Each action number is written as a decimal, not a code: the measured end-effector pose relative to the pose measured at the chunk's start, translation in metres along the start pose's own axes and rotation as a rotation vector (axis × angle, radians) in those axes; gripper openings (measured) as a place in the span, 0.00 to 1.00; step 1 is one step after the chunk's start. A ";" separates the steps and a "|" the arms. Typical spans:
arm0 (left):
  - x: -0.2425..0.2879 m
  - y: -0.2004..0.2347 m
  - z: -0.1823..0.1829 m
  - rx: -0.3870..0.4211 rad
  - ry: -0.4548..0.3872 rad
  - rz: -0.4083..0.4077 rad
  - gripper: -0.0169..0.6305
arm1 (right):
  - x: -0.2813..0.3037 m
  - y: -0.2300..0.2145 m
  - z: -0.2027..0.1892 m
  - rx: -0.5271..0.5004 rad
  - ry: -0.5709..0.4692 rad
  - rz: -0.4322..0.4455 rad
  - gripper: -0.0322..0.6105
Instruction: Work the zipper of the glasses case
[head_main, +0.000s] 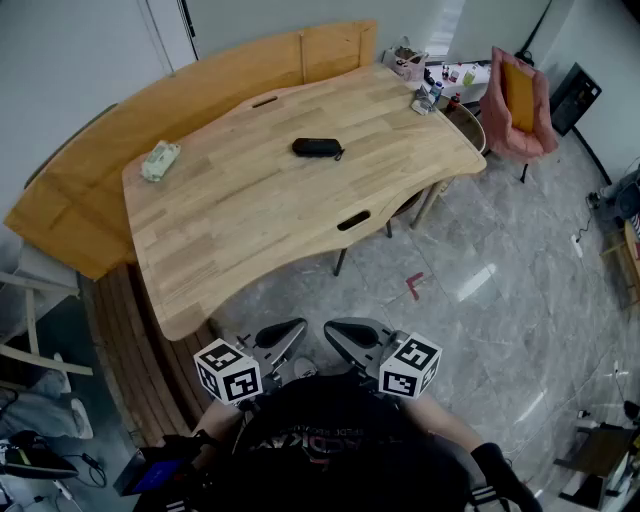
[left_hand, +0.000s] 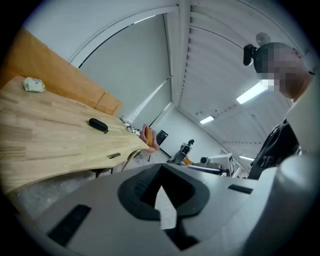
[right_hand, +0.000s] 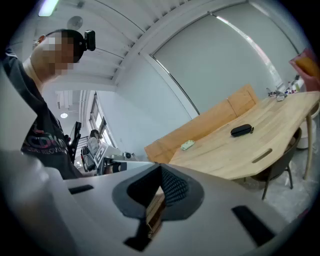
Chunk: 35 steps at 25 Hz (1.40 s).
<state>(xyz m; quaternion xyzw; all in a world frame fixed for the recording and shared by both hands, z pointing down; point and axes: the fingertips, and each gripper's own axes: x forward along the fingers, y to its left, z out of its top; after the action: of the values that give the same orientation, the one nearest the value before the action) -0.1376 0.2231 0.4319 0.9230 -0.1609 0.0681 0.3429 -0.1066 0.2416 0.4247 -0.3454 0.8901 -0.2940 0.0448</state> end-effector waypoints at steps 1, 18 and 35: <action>0.001 -0.001 0.000 -0.001 0.000 0.000 0.04 | -0.001 0.000 0.000 0.000 0.001 0.000 0.07; 0.003 0.004 0.002 -0.009 0.003 0.005 0.04 | 0.003 -0.003 0.004 0.005 0.000 0.015 0.07; -0.001 0.020 0.010 -0.047 -0.042 0.020 0.04 | 0.010 -0.014 0.014 -0.012 0.009 0.004 0.07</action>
<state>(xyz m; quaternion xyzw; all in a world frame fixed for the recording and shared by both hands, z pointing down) -0.1454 0.2024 0.4360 0.9143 -0.1789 0.0484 0.3602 -0.1019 0.2197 0.4220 -0.3426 0.8926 -0.2903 0.0394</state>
